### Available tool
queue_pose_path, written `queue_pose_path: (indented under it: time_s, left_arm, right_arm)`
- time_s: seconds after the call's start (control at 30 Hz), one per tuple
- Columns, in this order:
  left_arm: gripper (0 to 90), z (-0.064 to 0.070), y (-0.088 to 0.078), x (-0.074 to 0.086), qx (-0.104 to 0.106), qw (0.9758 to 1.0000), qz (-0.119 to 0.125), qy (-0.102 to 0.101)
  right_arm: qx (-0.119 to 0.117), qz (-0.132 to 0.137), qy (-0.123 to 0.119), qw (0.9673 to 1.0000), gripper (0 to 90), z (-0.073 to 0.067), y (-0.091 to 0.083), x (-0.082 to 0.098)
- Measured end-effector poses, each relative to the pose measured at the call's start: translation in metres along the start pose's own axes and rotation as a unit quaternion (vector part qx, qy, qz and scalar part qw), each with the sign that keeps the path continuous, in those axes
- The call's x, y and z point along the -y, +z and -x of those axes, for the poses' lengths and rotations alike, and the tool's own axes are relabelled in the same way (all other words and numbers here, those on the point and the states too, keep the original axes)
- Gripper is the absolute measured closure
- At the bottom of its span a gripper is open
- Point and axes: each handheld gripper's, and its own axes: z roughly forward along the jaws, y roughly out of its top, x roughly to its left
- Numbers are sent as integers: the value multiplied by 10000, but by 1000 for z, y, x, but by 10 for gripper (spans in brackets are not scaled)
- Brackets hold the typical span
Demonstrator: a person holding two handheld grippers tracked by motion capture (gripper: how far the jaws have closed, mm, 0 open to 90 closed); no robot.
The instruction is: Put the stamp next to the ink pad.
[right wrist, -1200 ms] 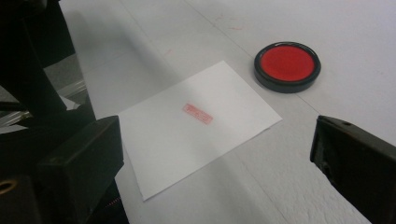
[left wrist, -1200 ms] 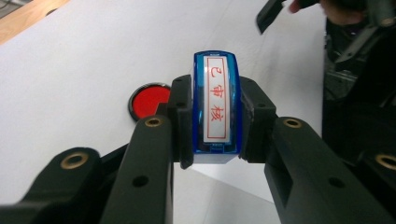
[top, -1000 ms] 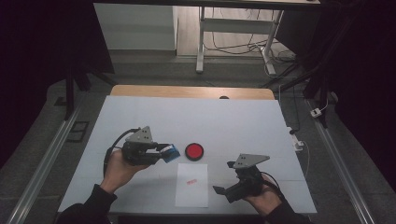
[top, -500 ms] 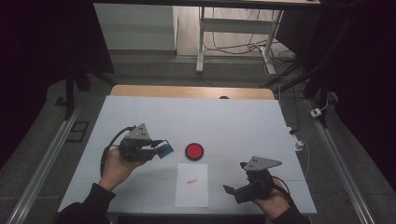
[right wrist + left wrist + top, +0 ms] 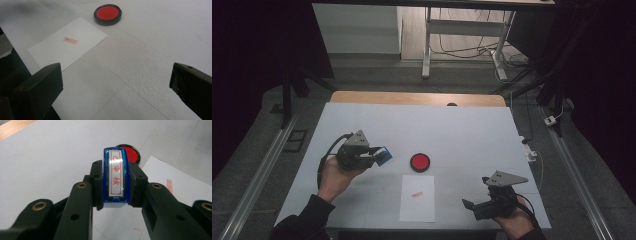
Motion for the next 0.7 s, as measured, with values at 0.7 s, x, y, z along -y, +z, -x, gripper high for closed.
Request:
queue_pose_path:
  time_s: [0.7]
  left_arm:
    - [695,-26,17,19,-376,9977,-424,-380]
  right_arm:
    - [180,3,104,9998,0,4,-14,11]
